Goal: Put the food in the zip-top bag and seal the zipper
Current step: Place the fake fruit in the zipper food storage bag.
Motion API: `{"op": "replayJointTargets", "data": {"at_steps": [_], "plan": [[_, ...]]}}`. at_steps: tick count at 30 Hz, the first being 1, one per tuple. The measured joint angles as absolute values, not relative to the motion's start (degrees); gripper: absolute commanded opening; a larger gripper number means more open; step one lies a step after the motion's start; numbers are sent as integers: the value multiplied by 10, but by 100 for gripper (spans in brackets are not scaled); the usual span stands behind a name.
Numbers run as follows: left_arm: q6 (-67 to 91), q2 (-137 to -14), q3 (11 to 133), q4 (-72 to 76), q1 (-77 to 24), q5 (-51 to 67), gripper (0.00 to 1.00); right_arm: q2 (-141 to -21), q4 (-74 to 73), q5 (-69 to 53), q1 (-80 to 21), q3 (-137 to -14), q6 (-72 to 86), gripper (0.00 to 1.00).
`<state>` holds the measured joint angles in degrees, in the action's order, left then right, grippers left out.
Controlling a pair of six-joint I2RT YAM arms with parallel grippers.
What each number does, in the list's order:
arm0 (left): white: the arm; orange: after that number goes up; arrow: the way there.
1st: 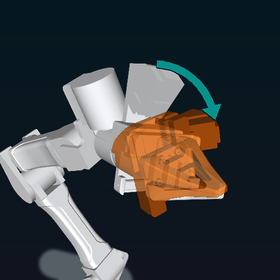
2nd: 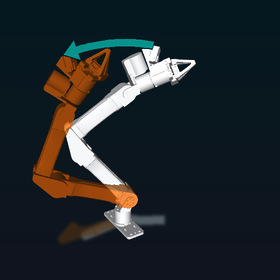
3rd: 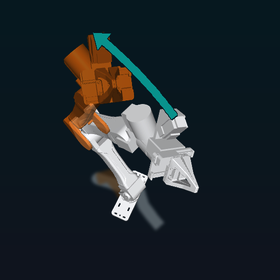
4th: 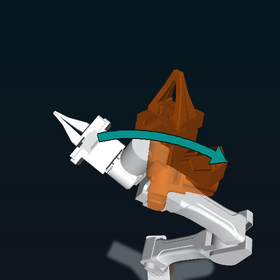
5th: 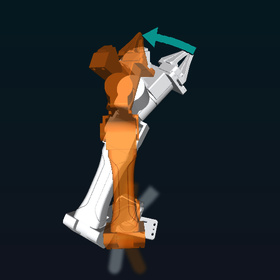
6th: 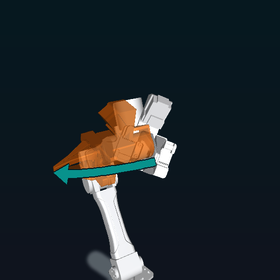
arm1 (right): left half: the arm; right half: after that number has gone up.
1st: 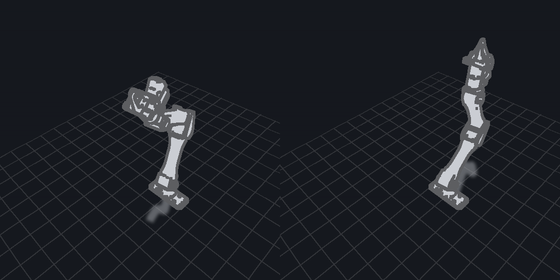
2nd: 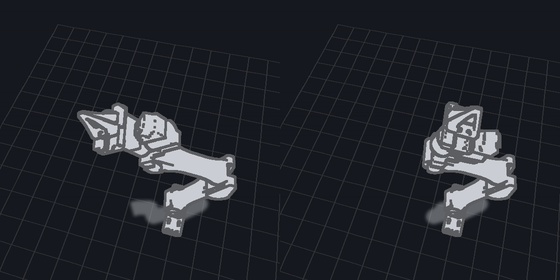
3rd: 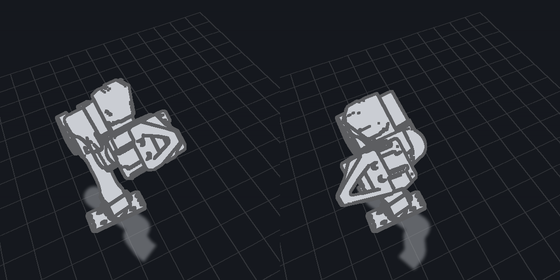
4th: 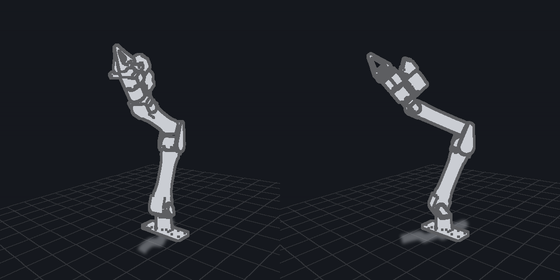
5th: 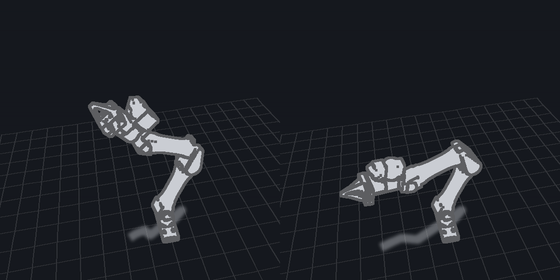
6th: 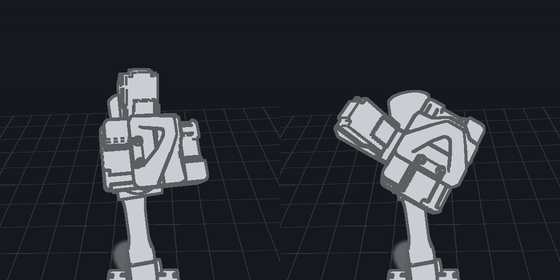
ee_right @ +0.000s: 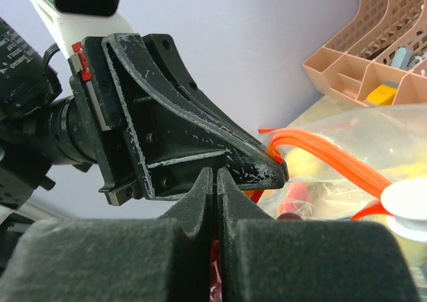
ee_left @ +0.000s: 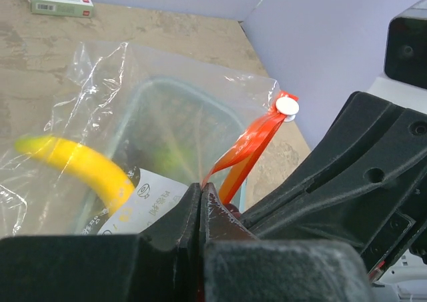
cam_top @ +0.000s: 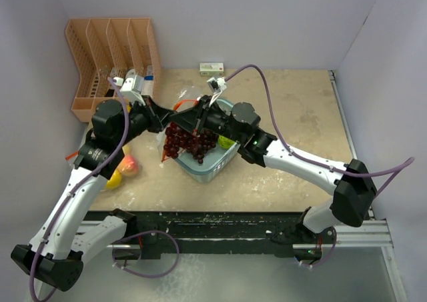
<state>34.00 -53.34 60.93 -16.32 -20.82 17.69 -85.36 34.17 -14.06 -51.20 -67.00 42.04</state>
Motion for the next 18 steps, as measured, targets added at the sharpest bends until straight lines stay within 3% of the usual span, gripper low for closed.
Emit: {"op": "replayJointTargets", "data": {"at_steps": [10, 18], "plan": [[341, -499, 609, -198, -200, 153, 0, -860, 363, -9, -536, -668, 416, 0], [373, -482, 591, -167, -210, 207, 0, -855, 293, 40, -533, -684, 373, 0]]}}
